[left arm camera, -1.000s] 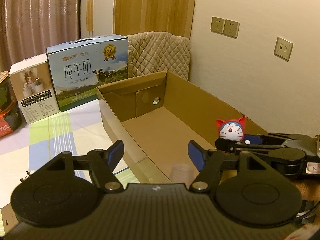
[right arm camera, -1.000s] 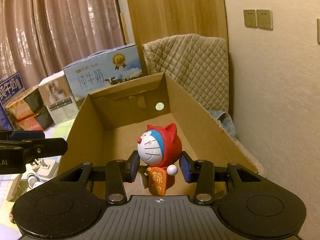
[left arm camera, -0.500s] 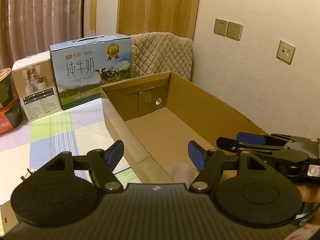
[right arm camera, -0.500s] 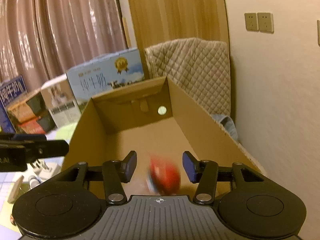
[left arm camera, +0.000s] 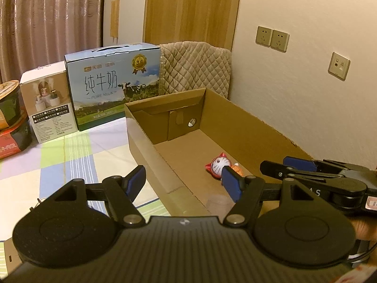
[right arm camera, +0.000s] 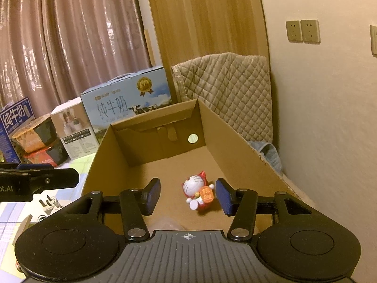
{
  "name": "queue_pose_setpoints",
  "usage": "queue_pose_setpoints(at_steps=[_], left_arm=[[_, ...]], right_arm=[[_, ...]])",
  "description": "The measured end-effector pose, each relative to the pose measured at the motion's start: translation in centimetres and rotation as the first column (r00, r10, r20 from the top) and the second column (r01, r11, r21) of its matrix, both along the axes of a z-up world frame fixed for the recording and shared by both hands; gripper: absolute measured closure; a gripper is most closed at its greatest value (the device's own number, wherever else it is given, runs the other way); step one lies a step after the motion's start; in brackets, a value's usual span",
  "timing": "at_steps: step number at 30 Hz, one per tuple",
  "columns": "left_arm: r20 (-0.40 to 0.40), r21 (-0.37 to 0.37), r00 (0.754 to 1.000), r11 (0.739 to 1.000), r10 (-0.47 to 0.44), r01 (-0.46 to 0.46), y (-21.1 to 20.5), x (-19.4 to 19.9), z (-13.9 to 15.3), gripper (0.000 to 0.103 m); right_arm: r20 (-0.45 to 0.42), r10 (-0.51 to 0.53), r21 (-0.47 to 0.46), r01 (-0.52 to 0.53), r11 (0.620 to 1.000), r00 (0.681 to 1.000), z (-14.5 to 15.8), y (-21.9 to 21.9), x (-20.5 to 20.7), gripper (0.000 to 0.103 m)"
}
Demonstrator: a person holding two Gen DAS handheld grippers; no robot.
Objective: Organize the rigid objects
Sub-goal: 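Move both grippers back over the table objects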
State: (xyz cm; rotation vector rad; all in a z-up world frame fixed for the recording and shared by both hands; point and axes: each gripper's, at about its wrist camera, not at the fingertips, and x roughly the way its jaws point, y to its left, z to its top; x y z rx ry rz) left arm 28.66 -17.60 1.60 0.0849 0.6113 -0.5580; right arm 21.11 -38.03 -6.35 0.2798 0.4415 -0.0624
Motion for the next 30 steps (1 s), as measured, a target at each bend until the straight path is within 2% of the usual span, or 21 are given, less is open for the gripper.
queue_pose_setpoints(at_steps=[6,11,15,18,21,24,28,30], left_arm=[[0.022,-0.007,0.999,0.999,0.045,-0.045,1.5,-0.6,0.6,0.035],[0.043,0.002,0.991,0.992,0.125,-0.125,5.3,-1.5,0.9,0.029],[0.036,-0.009,0.97,0.971,0.238,-0.238,10.3,-2.4,0.4,0.029],[0.013,-0.014,0.948,0.948,0.319,-0.319,14.3,-3.3,-0.2,0.028],[-0.019,0.0,0.924,0.925,0.381,-0.381,17.4,-4.1,-1.2,0.026],[-0.032,0.022,0.908,0.908,0.418,-0.417,19.8,-4.9,-1.7,0.025],[-0.025,0.035,0.898,0.898,0.44,-0.439,22.2,-6.2,-2.1,0.02],[-0.021,0.042,0.9,0.9,0.435,-0.434,23.3,-7.0,-2.5,0.018]], right_arm=[[0.049,0.006,-0.002,-0.006,1.0,0.999,0.5,0.8,-0.5,0.054],[0.145,0.053,-0.008,-0.053,0.999,0.988,1.6,2.7,-1.5,0.054],[0.221,0.121,-0.022,-0.119,0.993,0.968,2.5,5.3,-2.4,0.054],[0.244,0.194,-0.03,-0.193,0.981,0.95,2.9,7.7,-2.6,0.054],[0.244,0.291,-0.06,-0.286,0.956,0.925,2.9,10.8,-2.9,0.051],[0.223,0.399,-0.1,-0.387,0.917,0.889,2.4,13.9,-3.1,0.042],[0.16,0.528,-0.134,-0.512,0.848,0.834,1.3,17.4,-3.2,0.028],[0.115,0.577,-0.147,-0.56,0.815,0.809,0.4,18.5,-3.1,0.023]])
